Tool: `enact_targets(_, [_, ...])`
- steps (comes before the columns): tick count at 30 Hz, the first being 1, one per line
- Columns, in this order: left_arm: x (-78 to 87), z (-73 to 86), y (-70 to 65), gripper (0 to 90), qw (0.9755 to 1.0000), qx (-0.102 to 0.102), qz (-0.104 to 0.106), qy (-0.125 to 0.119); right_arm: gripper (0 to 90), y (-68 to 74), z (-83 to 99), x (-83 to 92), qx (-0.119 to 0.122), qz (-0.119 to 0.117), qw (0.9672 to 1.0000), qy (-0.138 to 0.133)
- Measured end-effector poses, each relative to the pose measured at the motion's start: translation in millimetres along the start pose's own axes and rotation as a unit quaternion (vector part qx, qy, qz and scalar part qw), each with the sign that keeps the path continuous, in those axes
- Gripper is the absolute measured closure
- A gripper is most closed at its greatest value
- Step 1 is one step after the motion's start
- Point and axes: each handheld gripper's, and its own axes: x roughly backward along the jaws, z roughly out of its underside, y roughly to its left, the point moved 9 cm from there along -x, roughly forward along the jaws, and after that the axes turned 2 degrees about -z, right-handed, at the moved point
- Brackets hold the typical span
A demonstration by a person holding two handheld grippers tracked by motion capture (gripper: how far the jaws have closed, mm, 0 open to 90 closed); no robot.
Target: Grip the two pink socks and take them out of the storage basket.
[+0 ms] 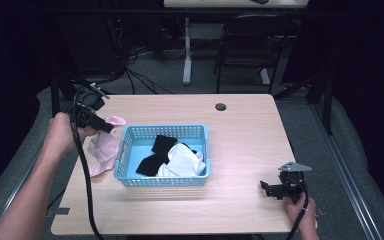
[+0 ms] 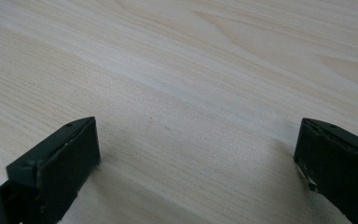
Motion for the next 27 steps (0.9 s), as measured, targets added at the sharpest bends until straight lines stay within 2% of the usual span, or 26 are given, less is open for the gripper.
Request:
enact_targets(8, [-10.9, 34.0, 28.4, 76.5, 0.9992, 0.032, -0.012, 0.022, 0.0, -0.3, 0.1, 0.0, 0.001, 0.001, 1.0, 0.001])
enact_targets(16, [-46.6, 64.2, 43.3, 76.2, 0.9971, 0.057, -0.009, 0.051, 0.0, -0.1, 0.2, 0.2, 0.0, 0.001, 1.0, 0.001])
enact_targets(19, [-65.2, 74.1, 43.9, 76.0, 0.9952, 0.075, 0.003, 0.062, 0.0, 0.0, 0.0, 0.0, 0.0, 0.0, 1.0, 0.0])
enact_targets(20, [-77.5, 79.7, 44.6, 75.7, 0.9947, 0.075, 0.008, 0.071, 0.0, 0.0, 0.0, 0.0, 0.0, 0.0, 1.0, 0.0])
enact_targets(21, [-77.5, 79.7, 44.6, 75.4, 0.9947, 0.075, 0.008, 0.071, 0.0, 0.0, 0.0, 0.0, 0.0, 0.0, 1.0, 0.0])
enact_targets(27, [-108.2, 90.0, 41.6, 74.5, 0.9921, 0.094, 0.023, 0.079, 0.0, 0.1, 0.0, 0.0, -0.001, 0.0, 1.0, 0.0])
